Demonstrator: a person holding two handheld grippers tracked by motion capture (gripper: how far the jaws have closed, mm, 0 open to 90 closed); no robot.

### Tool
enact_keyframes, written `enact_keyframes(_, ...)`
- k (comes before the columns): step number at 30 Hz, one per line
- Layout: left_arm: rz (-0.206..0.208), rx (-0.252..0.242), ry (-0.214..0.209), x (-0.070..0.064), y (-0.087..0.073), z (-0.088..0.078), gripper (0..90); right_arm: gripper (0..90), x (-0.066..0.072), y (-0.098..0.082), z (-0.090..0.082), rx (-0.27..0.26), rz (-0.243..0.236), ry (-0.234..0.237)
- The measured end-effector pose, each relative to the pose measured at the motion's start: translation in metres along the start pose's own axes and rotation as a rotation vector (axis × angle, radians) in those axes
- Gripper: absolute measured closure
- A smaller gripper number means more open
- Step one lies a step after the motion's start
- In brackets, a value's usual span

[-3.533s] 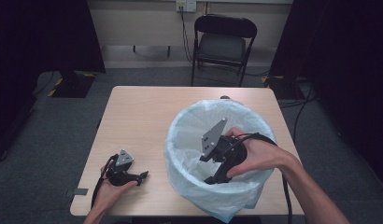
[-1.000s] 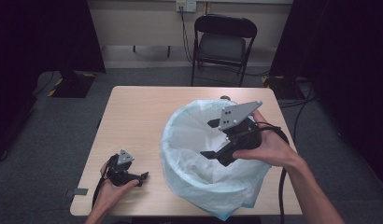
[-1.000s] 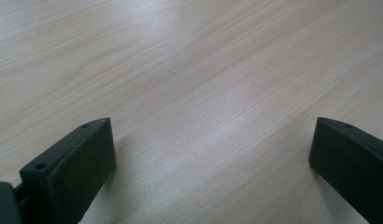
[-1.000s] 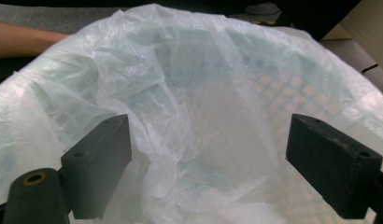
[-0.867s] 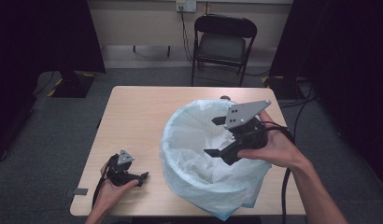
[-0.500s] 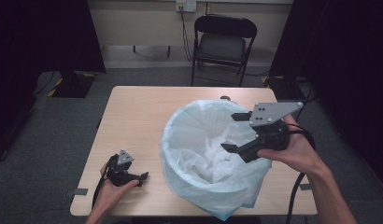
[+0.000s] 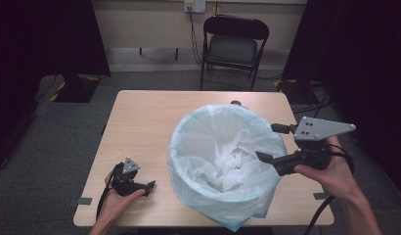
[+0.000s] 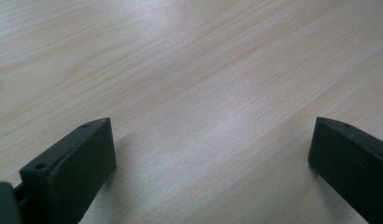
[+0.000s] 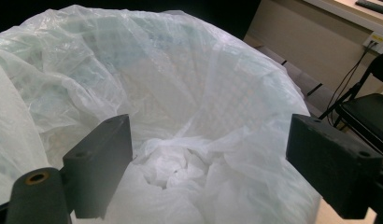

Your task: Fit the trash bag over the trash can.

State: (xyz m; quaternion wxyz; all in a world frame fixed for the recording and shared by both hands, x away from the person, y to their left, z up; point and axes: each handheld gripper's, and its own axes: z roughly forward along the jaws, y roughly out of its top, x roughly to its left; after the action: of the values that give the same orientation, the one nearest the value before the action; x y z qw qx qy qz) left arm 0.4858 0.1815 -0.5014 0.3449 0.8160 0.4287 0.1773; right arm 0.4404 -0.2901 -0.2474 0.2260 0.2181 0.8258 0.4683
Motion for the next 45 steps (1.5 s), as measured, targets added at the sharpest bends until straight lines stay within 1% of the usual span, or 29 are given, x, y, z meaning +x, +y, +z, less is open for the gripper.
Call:
enact_keyframes(5,0.003,0.0,0.0,0.0,0.0,0.0,0.1,13.4,-0.001,-0.013,-0.014,-0.027,0.037,-0.036)
enact_keyframes(11,0.0,-0.002,0.0,0.0,0.0,0.0,0.1,13.4,-0.004,-0.032,-0.025,-0.032,0.073,-0.081)
enact_keyframes(13,0.002,0.0,0.0,0.0,0.0,0.0,0.1,13.3,-0.006,-0.039,-0.031,-0.041,0.086,-0.102)
enact_keyframes(15,0.003,0.0,0.0,0.0,0.0,0.0,0.1,13.3,-0.008,-0.043,-0.037,-0.057,0.104,-0.113)
enact_keyframes(17,0.003,0.0,0.0,0.0,0.0,0.0,0.1,13.1,-0.009,-0.048,-0.044,-0.071,0.121,-0.144)
enact_keyframes(19,0.003,0.0,0.0,0.0,0.0,0.0,0.1,13.2,-0.01,-0.053,-0.045,-0.072,0.132,-0.157)
enact_keyframes(22,0.003,0.0,0.0,0.0,0.0,0.0,0.1,12.7,-0.011,-0.065,-0.044,-0.066,0.158,-0.192)
enact_keyframes(23,0.003,0.0,0.0,0.0,0.0,0.0,0.1,12.6,-0.013,-0.071,-0.044,-0.066,0.169,-0.205)
enact_keyframes(26,0.003,0.0,0.0,0.0,0.0,0.0,0.1,12.8,-0.017,-0.085,-0.042,-0.06,0.204,-0.224)
enact_keyframes(27,0.001,-0.001,0.0,0.0,0.0,0.0,0.1,12.8,-0.018,-0.09,-0.04,-0.056,0.217,-0.234)
enact_keyframes(28,0.002,0.0,0.0,0.0,0.0,0.0,0.1,12.8,-0.02,-0.097,-0.037,-0.036,0.227,-0.246)
enact_keyframes(31,0.002,0.0,0.0,0.0,0.0,0.0,0.1,12.9,-0.023,-0.112,-0.027,-0.013,0.245,-0.263)
enact_keyframes(33,0.002,0.0,0.0,0.0,0.0,0.0,0.1,12.8,-0.025,-0.122,-0.017,0.0,0.264,-0.281)
enact_keyframes(34,0.002,0.0,0.0,0.0,0.0,0.0,0.1,12.8,-0.026,-0.127,-0.012,0.007,0.279,-0.283)
enact_keyframes(36,0.002,0.0,0.0,0.0,0.0,0.0,0.1,12.8,-0.028,-0.137,-0.001,0.032,0.292,-0.293)
enact_keyframes(39,0.003,0.0,0.0,0.0,0.0,0.0,0.1,12.8,-0.03,-0.152,0.013,0.045,0.319,-0.308)
enact_keyframes(40,0.003,0.0,0.0,0.0,0.0,0.0,0.1,12.9,-0.031,-0.156,0.017,0.046,0.335,-0.312)
enact_keyframes(42,0.0,-0.001,0.0,0.0,0.0,0.0,0.1,12.7,-0.033,-0.167,0.026,0.062,0.356,-0.33)
enact_keyframes(45,0.002,0.0,0.0,0.0,0.0,0.0,0.1,13.0,-0.036,-0.182,0.04,0.084,0.386,-0.345)
